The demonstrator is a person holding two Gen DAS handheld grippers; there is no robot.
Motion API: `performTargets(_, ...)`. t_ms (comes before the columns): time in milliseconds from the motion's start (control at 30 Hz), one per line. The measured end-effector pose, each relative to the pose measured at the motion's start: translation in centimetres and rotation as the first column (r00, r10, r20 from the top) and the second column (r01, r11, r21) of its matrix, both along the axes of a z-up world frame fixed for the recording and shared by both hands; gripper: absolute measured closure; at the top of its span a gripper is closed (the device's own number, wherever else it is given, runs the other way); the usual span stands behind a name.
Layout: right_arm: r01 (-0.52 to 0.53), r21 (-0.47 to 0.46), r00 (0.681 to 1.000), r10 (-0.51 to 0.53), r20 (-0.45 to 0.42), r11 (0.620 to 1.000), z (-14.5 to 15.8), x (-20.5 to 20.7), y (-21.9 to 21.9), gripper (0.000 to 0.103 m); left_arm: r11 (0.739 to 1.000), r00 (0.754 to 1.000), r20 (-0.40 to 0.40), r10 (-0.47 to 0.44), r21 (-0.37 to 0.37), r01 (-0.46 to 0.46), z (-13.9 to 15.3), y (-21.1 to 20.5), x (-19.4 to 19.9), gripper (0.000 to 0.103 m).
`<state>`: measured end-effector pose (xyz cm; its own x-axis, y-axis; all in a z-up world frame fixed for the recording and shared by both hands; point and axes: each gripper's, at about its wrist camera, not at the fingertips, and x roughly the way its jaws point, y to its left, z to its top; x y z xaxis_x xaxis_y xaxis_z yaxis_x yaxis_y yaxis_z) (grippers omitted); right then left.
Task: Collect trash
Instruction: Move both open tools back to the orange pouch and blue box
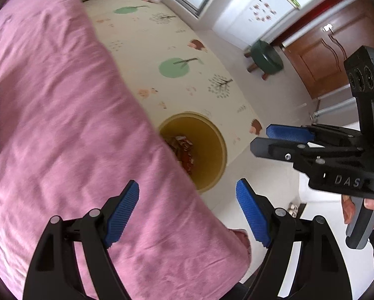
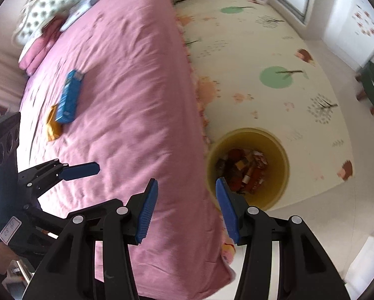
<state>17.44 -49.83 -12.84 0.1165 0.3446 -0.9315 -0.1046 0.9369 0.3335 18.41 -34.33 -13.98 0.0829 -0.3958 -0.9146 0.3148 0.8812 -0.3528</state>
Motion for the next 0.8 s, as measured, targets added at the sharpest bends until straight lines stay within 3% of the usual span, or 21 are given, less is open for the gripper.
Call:
performTargets(433, -0.23, 0.058, 0.973, 0.229, 0.026, 0.971, 1.1, 2.4, 15.2, 0.055, 0.968, 0.969, 0.009, 0.248, 0.029, -0.248, 0.3, 13.8, -1.1, 0.024)
performTargets(800, -0.335, 0.052, 0.942, 0.335, 0.013, 0.941, 0.4, 4.0, 25.2, 0.055, 0.928, 0.929, 0.009, 0.37, 0.039, -0.37, -0.3, 22.5, -1.0, 0.024)
